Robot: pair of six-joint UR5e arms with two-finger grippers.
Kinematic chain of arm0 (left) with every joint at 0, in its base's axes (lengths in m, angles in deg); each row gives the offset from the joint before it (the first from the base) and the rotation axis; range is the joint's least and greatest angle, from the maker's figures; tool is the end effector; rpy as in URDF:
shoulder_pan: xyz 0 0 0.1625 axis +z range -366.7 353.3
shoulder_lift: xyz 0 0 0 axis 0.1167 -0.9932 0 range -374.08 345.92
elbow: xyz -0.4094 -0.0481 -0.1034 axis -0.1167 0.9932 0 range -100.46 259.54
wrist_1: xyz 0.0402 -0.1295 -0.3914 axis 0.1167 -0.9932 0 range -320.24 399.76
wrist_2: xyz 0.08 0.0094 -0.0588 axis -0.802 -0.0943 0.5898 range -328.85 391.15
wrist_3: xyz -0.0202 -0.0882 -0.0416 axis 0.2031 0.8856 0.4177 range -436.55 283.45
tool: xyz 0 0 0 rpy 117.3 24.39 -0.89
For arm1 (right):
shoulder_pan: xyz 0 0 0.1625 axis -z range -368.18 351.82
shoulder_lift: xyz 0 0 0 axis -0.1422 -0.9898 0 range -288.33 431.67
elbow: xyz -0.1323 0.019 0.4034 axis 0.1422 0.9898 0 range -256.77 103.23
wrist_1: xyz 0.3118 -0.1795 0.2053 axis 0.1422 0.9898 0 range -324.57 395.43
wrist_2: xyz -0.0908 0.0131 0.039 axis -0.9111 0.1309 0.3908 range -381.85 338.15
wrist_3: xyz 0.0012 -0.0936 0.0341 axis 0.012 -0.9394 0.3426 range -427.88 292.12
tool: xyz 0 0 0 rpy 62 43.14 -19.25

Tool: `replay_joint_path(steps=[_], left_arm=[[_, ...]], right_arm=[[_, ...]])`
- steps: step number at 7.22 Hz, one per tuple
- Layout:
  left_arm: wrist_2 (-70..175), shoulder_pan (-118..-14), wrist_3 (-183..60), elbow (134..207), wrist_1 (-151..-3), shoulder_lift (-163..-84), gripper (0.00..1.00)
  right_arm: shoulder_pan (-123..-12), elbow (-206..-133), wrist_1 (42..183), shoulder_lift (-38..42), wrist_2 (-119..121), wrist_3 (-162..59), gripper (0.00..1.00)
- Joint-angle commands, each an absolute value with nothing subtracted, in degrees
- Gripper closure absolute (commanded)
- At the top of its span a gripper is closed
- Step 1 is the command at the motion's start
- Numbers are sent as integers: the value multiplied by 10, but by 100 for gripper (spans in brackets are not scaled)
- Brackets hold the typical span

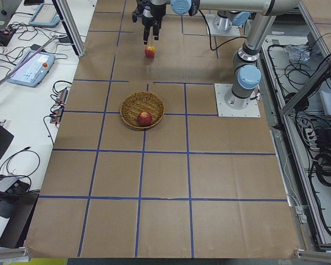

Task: Transfer apple from basket to plate
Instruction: 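Lower the right gripper onto the apple and close it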

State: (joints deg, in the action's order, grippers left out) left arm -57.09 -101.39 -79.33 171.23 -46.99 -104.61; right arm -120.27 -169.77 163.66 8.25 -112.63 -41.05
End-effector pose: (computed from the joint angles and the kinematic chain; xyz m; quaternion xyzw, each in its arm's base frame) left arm -0.1766 -0.4845 0.4746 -0.0652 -0.9977 0.0087 0.0155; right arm 0.3647 -0.5478 0.2655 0.0417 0.9963 -0.0714 0.0250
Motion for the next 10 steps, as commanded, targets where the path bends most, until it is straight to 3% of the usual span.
replay_joint_path(steps=[1,3,5,7,10], left_arm=[[-571,-1014,-794,1713,-470,-1046,1],[-570,-1014,-792,1722,-466,-1046,1],[-570,-1014,-792,1724,-465,-1046,1],[-570,-1014,-793,1724,-465,-1046,1],[-570,-1014,-793,1724,-466,-1045,1]], right_arm=[[-1206,-1699,1660,133,-1126,-407,0],[-1208,-1701,1659,149,-1127,-408,0],[-1208,-1701,1652,149,-1127,-403,30],[-1206,-1700,1651,148,-1127,-394,46],[-1175,-1682,1545,47,-1127,-418,48]])
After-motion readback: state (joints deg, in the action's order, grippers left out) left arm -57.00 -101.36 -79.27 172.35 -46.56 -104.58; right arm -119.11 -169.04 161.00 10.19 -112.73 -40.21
